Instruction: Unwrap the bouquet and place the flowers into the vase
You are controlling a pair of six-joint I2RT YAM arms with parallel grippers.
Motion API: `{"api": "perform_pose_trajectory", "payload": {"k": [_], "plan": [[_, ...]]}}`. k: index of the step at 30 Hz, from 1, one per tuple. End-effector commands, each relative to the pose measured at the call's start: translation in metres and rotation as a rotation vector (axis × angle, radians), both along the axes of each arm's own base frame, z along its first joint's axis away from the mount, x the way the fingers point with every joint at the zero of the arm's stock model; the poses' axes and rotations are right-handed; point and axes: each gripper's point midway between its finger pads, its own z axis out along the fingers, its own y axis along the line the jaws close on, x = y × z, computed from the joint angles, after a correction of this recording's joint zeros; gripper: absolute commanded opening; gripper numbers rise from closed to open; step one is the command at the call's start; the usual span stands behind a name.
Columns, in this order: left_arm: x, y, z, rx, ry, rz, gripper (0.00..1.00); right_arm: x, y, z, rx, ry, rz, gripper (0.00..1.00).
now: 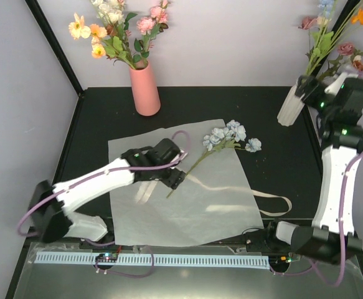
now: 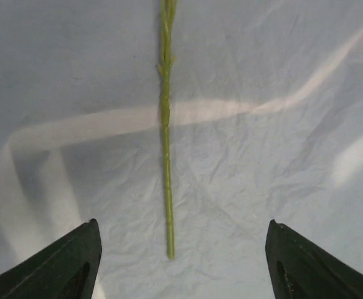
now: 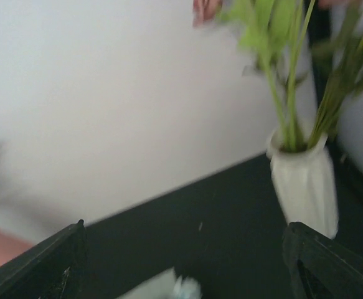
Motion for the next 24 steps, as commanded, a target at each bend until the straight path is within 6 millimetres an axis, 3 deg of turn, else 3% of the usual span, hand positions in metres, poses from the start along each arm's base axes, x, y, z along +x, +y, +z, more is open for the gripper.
{"api": "perform_pose_trajectory", "payload": {"k": [1,3,6,8,10,15,24], "plan": [[0.003,0.002,-0.048,0.216,0.15,-0.062,0.68,-0.035,0.054,-0.04,0.128,0.031,0.183,0.86],[0.01,0.002,-0.067,0.284,0.2,-0.061,0.55,-0.05,0.074,-0.064,0.146,0.059,0.244,0.86],[0.014,-0.005,-0.088,0.309,0.253,-0.086,0.52,-0.069,0.094,-0.093,0.164,0.098,0.297,0.86],[0.018,-0.009,-0.096,0.306,0.271,-0.097,0.49,-0.08,0.1,-0.101,0.176,0.094,0.31,0.86],[0.022,-0.012,-0.105,0.315,0.287,-0.102,0.44,-0.085,0.107,-0.104,0.175,0.087,0.33,0.86],[0.033,-0.013,-0.119,0.333,0.295,-0.099,0.43,-0.091,0.119,-0.105,0.163,0.085,0.376,0.86],[0.049,-0.028,-0.132,0.314,0.31,-0.124,0.33,-0.093,0.122,-0.116,0.149,0.098,0.388,0.86]]}}
